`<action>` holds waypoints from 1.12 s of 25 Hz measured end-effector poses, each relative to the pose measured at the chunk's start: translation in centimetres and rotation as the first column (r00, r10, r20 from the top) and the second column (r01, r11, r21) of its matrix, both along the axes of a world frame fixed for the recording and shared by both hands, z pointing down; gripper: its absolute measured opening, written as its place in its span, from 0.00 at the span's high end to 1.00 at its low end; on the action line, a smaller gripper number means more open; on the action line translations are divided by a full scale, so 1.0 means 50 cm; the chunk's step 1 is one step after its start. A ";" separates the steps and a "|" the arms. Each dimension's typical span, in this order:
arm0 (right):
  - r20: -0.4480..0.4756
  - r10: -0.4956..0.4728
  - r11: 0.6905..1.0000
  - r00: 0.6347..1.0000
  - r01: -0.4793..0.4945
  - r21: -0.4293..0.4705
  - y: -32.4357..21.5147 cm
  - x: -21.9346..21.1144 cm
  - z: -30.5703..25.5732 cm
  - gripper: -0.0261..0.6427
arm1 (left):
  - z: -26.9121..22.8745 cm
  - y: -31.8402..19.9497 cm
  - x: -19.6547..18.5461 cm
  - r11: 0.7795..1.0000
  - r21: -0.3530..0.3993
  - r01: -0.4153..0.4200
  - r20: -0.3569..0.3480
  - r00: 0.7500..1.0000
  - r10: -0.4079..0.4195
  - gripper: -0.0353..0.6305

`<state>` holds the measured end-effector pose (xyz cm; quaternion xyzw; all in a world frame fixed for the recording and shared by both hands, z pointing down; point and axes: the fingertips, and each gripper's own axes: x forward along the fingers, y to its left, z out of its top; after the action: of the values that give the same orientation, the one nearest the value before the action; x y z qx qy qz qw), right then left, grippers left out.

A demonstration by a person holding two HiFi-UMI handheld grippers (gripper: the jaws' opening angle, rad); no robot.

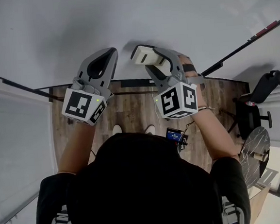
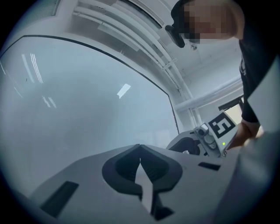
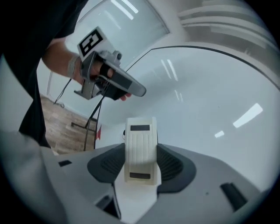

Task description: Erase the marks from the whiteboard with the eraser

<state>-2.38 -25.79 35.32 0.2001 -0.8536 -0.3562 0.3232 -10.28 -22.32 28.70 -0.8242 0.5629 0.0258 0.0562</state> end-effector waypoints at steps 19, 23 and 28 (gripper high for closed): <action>0.738 0.222 0.883 0.637 0.190 -0.430 0.055 0.150 0.024 0.62 | 0.146 0.060 0.070 0.984 -0.057 -0.168 -0.023 0.986 0.167 0.94; 0.739 0.241 0.872 0.629 0.194 -0.450 0.059 0.161 0.028 0.62 | 0.157 0.065 0.083 0.980 -0.080 -0.180 -0.019 0.984 0.179 0.94; 0.740 0.247 0.870 0.626 0.193 -0.454 0.061 0.167 0.032 0.62 | 0.167 0.072 0.088 0.979 -0.097 -0.182 -0.018 0.983 0.181 0.94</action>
<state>5.99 -22.72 36.89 0.2582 -0.9655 0.0005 -0.0328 -5.89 -18.73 37.05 -0.8736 0.4864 0.0071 0.0104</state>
